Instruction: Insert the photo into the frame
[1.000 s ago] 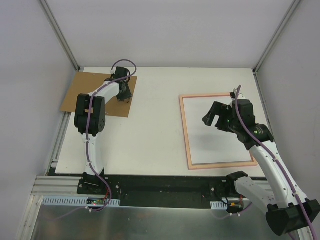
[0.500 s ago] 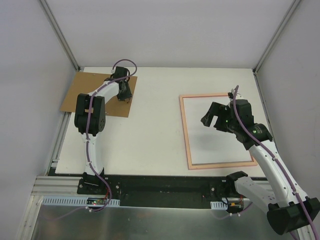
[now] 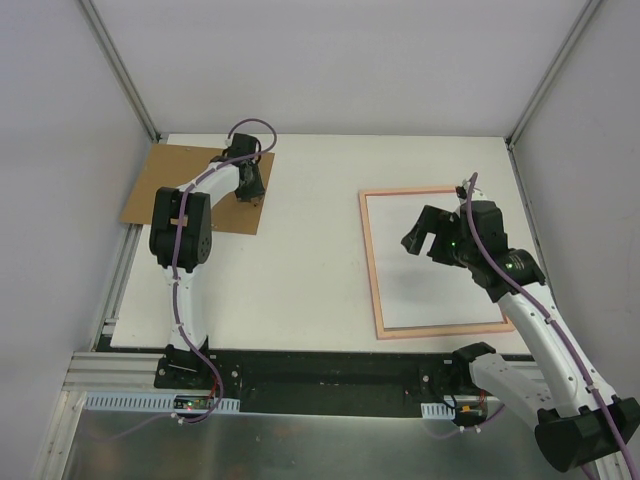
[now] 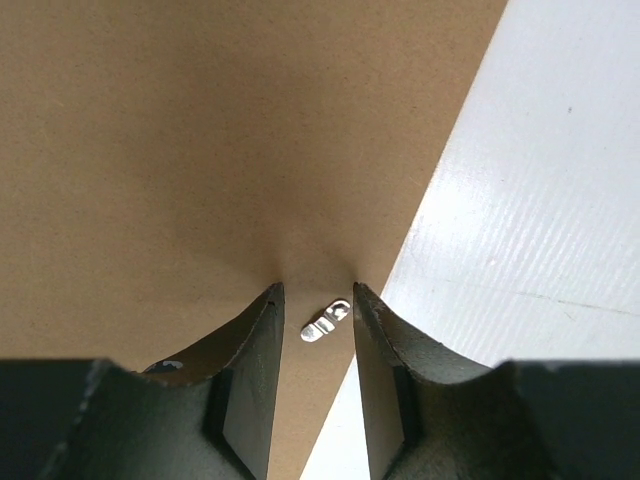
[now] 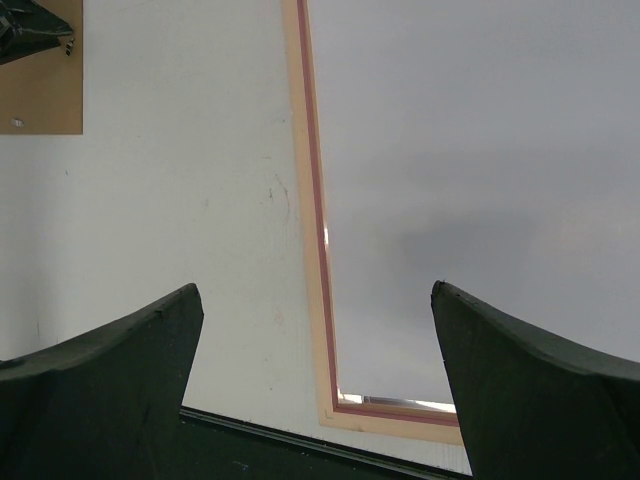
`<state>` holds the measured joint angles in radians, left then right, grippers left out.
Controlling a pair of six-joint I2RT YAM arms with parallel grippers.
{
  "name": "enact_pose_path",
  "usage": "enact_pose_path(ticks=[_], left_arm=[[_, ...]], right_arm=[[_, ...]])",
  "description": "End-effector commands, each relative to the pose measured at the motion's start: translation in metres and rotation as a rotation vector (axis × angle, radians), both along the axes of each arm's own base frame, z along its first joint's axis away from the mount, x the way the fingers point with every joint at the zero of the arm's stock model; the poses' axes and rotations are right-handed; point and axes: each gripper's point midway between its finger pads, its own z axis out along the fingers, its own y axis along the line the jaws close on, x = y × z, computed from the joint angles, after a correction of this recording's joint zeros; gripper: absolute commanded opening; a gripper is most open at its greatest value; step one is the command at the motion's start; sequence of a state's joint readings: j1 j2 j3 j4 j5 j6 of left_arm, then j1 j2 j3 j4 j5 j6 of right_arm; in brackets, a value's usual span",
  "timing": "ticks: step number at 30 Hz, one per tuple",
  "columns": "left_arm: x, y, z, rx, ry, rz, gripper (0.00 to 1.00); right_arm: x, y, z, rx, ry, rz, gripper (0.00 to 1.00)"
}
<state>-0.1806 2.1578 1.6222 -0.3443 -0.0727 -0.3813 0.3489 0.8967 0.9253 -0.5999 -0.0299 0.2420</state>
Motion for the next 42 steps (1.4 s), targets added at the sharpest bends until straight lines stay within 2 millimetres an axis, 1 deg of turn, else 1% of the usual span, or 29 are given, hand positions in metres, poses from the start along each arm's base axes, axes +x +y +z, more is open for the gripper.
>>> enact_pose_path(ticks=[1, 13, 19, 25, 32, 35, 37, 40, 42], left_arm=[[-0.031, -0.02, -0.026, -0.023, 0.118, -0.072, 0.32], [-0.049, -0.023, -0.035, -0.017, 0.168, -0.064, 0.3], [-0.058, -0.028, -0.037, -0.015, 0.184, -0.073, 0.26], [-0.071, -0.033, -0.039, -0.01, 0.201, -0.076, 0.26], [-0.084, -0.032, -0.042, 0.015, 0.219, -0.073, 0.26], [-0.083, -0.025, -0.04, 0.044, 0.208, -0.051, 0.26], [-0.082, -0.026, -0.037, 0.04, 0.2, -0.043, 0.26], [-0.081, -0.027, -0.026, 0.021, 0.176, -0.007, 0.26], [-0.081, -0.028, -0.018, -0.003, 0.161, 0.049, 0.25]], right_arm=[[0.003, 0.0, 0.008, 0.009, -0.041, -0.012, 1.0], [0.001, 0.0, 0.009, 0.013, -0.046, -0.011, 1.0], [0.0, 0.0, 0.011, 0.018, -0.052, -0.012, 1.0], [-0.001, 0.0, 0.012, 0.023, -0.057, -0.011, 0.99], [-0.003, 0.002, 0.013, 0.031, -0.059, -0.005, 1.0], [-0.003, 0.002, 0.014, 0.032, -0.062, -0.003, 1.0], [-0.004, 0.001, 0.015, 0.026, -0.063, -0.005, 1.0], [-0.005, -0.001, 0.016, 0.02, -0.067, -0.008, 0.99], [-0.005, -0.001, 0.016, 0.021, -0.068, -0.007, 0.99]])
